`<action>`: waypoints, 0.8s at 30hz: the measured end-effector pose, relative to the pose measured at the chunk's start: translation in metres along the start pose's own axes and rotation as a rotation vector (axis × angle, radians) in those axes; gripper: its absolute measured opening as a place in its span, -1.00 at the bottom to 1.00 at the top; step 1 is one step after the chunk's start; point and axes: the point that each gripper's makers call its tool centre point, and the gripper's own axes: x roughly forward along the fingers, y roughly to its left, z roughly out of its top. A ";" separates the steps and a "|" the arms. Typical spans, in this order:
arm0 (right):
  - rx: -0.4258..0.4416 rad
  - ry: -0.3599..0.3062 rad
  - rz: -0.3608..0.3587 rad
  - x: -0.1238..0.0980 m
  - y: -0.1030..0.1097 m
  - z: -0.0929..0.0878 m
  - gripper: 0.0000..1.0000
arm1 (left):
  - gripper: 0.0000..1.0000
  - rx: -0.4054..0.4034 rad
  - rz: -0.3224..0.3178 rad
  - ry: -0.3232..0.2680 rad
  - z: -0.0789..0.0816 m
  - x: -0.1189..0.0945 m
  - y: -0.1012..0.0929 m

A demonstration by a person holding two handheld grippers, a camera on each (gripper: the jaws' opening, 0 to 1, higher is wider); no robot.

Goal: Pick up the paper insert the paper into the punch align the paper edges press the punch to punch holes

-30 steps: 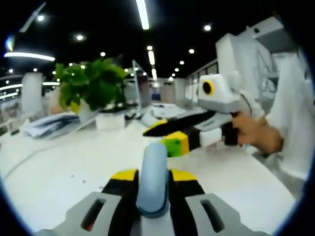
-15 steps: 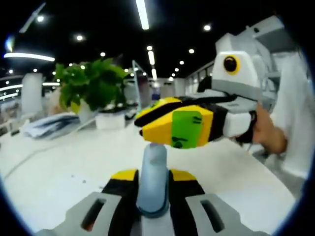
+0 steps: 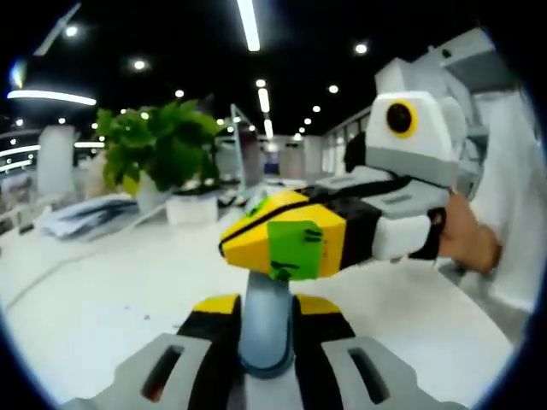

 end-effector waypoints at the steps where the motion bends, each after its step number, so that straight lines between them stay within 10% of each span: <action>1: 0.031 -0.002 -0.002 0.000 -0.001 0.000 -0.93 | -0.49 0.000 0.000 0.000 0.000 0.000 0.000; 5: 0.169 0.011 -0.016 -0.003 -0.007 -0.004 -0.95 | -0.49 0.000 -0.001 0.000 0.000 0.000 -0.001; 24: 0.292 -0.021 0.056 0.005 -0.013 -0.028 -0.97 | -0.50 -0.003 0.009 0.003 -0.001 0.001 0.000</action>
